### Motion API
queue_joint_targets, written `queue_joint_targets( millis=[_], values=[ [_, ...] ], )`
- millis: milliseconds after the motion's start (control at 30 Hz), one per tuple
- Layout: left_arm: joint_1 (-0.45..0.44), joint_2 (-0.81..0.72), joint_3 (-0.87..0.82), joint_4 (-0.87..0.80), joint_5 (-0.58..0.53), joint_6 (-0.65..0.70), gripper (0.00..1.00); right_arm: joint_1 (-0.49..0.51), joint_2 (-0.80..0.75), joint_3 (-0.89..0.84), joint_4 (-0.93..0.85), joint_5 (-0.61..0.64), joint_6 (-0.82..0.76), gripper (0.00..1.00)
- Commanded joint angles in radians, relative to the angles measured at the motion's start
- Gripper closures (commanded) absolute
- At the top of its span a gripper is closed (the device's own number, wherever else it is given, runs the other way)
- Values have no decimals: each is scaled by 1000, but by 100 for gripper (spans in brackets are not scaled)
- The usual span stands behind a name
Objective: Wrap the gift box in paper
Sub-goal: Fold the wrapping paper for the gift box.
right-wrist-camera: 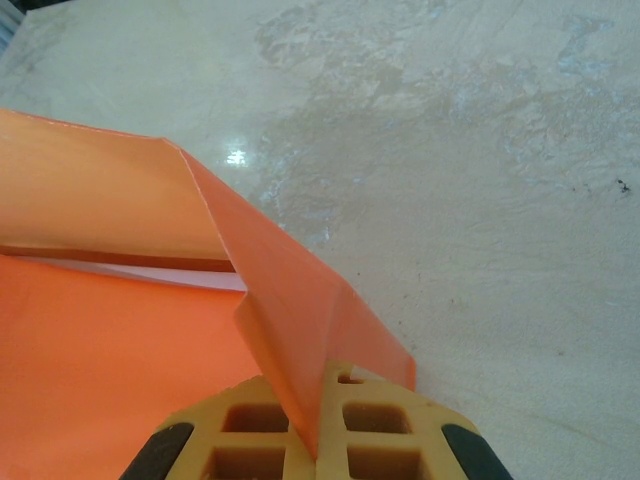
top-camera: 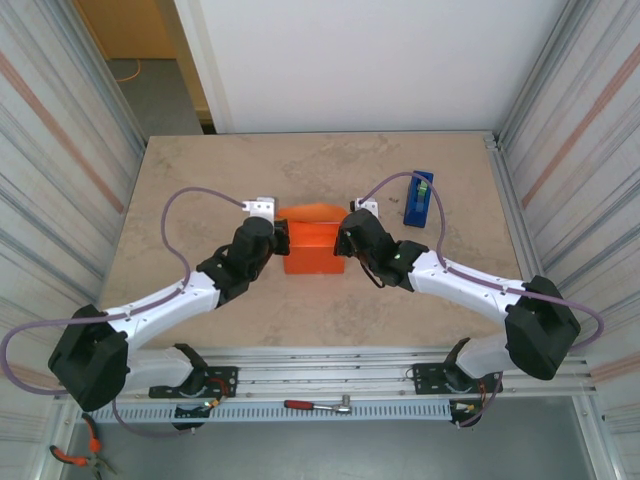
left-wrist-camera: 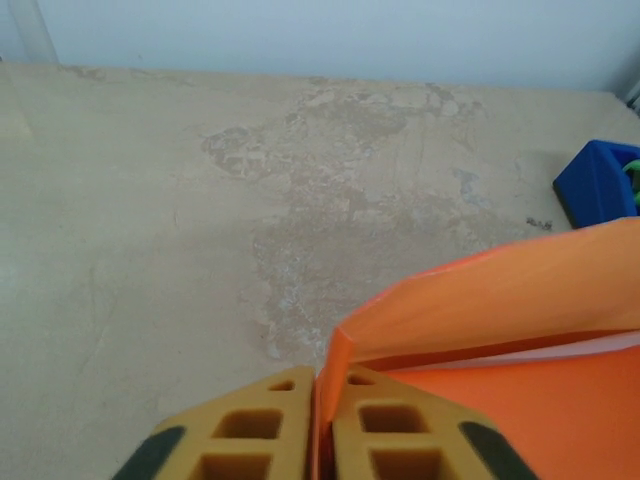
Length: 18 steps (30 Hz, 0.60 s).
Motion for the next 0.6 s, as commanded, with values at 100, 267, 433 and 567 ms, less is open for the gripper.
queue_joint_targets(
  millis=[100, 267, 433, 567],
  values=[
    [-4, 18, 63, 11, -34, 60, 67, 10, 32, -6, -122, -14, 10, 100],
    [-3, 26, 81, 24, -10, 92, 100, 10, 34, 1, -136, -9, 16, 100],
    [-3, 16, 93, 14, -1, 103, 72, 10, 27, -3, -139, 0, 25, 100],
    [5, 12, 113, -10, 17, 113, 71, 10, 22, -10, -139, 5, 28, 100]
  ],
)
